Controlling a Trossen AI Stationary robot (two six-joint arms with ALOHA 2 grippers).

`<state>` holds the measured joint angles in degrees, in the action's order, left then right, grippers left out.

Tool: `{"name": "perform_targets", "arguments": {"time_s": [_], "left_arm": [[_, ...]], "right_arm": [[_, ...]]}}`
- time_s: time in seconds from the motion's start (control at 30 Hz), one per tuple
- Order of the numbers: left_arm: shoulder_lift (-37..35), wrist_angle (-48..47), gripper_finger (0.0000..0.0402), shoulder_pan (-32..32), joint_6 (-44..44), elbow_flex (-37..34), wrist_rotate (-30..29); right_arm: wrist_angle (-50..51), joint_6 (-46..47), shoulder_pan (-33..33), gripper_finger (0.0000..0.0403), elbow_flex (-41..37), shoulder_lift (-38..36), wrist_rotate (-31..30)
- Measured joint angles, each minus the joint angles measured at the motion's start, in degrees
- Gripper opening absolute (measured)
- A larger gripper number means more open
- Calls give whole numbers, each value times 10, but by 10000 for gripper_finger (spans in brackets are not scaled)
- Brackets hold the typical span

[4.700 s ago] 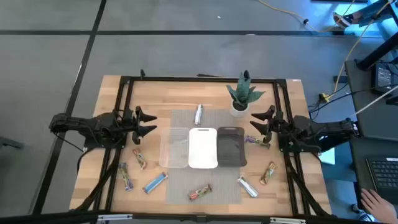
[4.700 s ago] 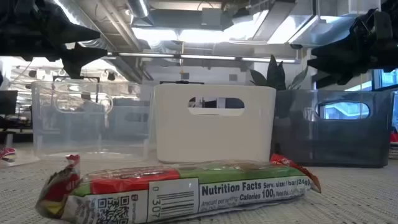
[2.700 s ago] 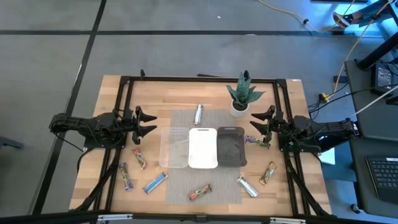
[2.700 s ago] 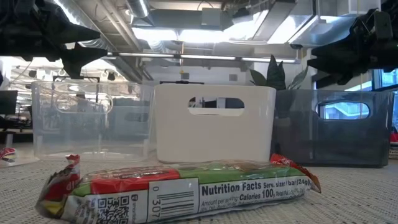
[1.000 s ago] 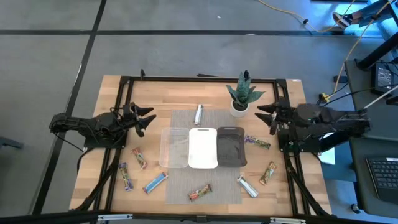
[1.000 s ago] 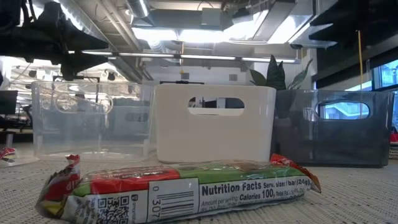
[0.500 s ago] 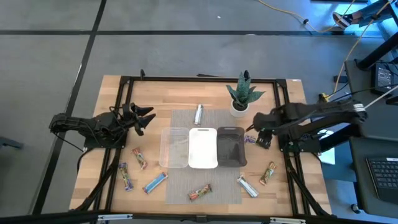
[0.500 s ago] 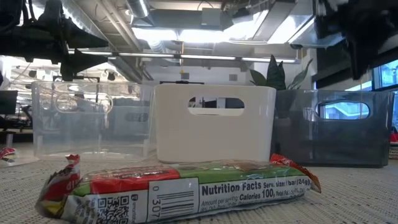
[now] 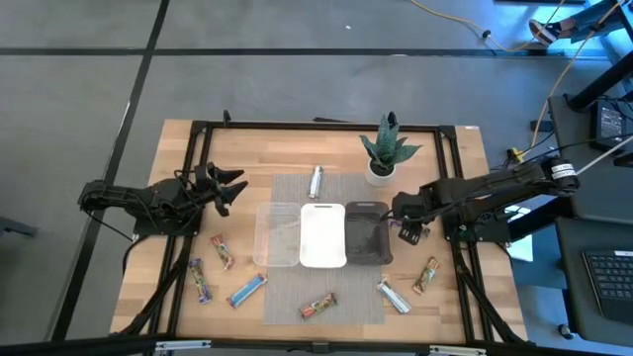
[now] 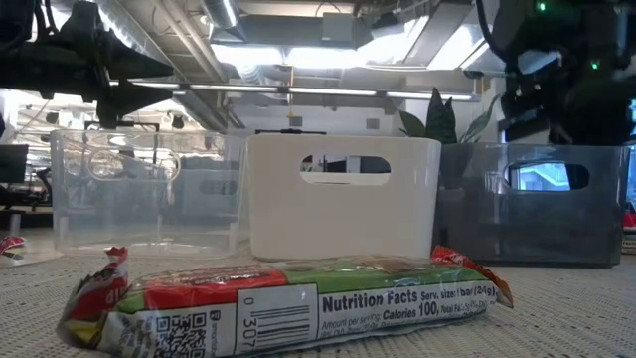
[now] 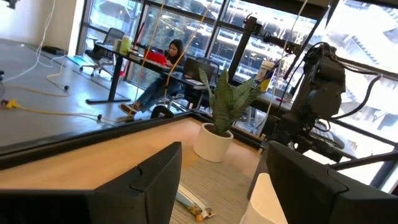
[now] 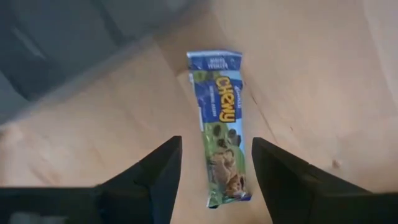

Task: Pick and place Granola Bars by type
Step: Put the right blue granola bar into the black bin

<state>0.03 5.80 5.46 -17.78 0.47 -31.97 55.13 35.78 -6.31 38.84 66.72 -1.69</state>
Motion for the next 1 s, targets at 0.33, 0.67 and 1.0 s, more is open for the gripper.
{"name": "perform_targets", "arguments": {"time_s": [0.33, 0.67, 1.0], "left_arm": [[0, -11, 224, 0, 10, 0, -1], [1, -16, 225, 0, 10, 0, -1], [2, -16, 225, 0, 10, 0, -18]], "right_arm": [[-79, 0, 0, 198, -87, 0, 15], [-148, 3, 0, 198, -142, -2, 12], [-146, -3, 0, 152, -144, -2, 7]]}}
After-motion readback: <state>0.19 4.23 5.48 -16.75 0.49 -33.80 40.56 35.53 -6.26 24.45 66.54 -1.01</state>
